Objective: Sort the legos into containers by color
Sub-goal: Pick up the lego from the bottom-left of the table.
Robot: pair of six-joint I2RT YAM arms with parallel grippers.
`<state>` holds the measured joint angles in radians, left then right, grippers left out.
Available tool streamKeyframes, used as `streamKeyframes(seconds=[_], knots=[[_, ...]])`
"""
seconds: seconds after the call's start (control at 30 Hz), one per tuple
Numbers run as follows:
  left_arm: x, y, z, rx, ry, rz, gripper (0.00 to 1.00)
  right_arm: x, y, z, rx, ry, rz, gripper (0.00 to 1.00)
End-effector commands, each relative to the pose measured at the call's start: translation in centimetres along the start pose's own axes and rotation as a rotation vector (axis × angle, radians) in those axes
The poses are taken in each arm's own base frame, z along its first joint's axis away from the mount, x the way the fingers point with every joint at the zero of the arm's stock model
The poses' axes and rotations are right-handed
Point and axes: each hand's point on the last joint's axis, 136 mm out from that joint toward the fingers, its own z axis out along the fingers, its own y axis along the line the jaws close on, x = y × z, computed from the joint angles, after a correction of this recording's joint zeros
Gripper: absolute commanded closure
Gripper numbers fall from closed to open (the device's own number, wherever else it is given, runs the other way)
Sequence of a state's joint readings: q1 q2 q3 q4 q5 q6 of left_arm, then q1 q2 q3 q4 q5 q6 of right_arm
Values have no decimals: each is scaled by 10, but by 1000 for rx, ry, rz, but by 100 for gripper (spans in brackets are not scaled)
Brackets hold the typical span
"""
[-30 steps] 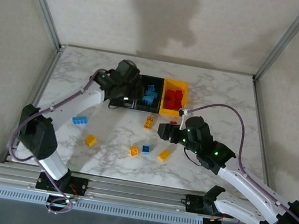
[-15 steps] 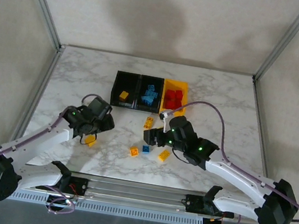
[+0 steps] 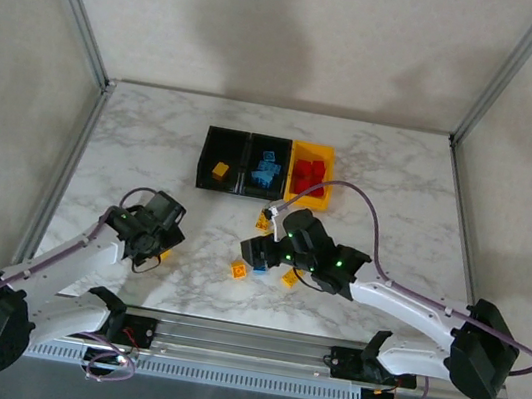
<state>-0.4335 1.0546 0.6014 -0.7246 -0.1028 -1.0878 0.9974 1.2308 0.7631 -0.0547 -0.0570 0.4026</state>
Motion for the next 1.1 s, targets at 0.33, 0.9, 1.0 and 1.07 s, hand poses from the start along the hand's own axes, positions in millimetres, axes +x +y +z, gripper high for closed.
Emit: streamKeyframes(seconds=[0.33, 0.9, 1.0, 1.07], knots=[[-6, 2, 31, -69, -19, 43, 28, -13, 5, -11, 5, -43, -1, 32], [-9, -24, 23, 12, -1, 77, 68, -13, -5, -17, 60, -53, 18, 32], [-16, -45, 15, 57, -3, 82, 70, -14, -6, -17, 66, -54, 17, 32], [-24, -58, 10, 76, -16, 88, 70, -14, -6, -17, 65, -55, 19, 32]])
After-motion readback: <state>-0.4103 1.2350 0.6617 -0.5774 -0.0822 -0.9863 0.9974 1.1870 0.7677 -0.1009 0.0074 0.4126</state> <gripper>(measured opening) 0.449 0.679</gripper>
